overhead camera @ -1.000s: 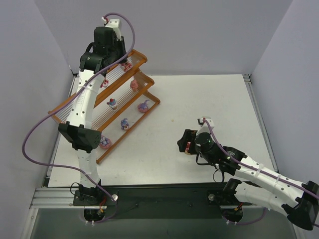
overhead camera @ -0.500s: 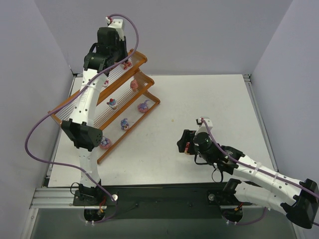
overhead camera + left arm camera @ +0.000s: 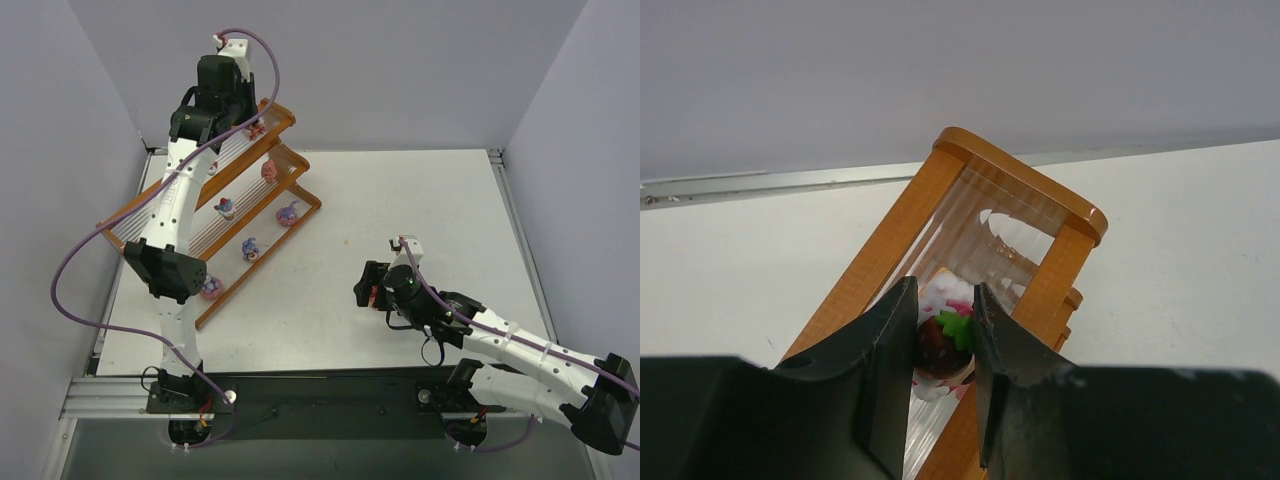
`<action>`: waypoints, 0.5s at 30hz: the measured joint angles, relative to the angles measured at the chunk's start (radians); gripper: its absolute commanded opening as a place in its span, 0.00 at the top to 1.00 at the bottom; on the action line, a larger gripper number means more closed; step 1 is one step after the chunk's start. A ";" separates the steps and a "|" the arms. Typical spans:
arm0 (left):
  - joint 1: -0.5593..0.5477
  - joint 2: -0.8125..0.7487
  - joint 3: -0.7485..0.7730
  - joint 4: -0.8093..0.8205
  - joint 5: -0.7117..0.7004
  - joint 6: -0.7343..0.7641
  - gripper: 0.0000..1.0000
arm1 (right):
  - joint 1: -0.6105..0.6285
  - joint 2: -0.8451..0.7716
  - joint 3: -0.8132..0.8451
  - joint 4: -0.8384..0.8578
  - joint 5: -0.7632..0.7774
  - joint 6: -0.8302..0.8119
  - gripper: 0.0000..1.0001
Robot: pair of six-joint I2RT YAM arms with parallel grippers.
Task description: Place and organize the plastic toys onto the shelf
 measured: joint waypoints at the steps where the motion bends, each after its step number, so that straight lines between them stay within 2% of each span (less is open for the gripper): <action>1: 0.000 0.000 0.000 0.000 0.000 -0.004 0.87 | 0.000 0.001 0.000 0.000 0.000 0.000 0.33; 7: 0.000 0.002 0.004 -0.006 -0.009 -0.036 0.87 | 0.000 0.002 0.000 0.000 0.000 0.001 0.33; 11: 0.000 0.005 0.006 -0.007 -0.012 -0.042 0.76 | 0.000 0.003 0.000 0.001 0.000 0.002 0.33; 13: 0.000 0.008 0.010 -0.008 -0.012 -0.042 0.75 | 0.000 0.005 0.000 0.003 0.000 0.003 0.33; 15: 0.000 0.010 0.011 -0.006 -0.012 -0.042 0.68 | 0.001 0.006 0.000 0.006 0.000 0.003 0.33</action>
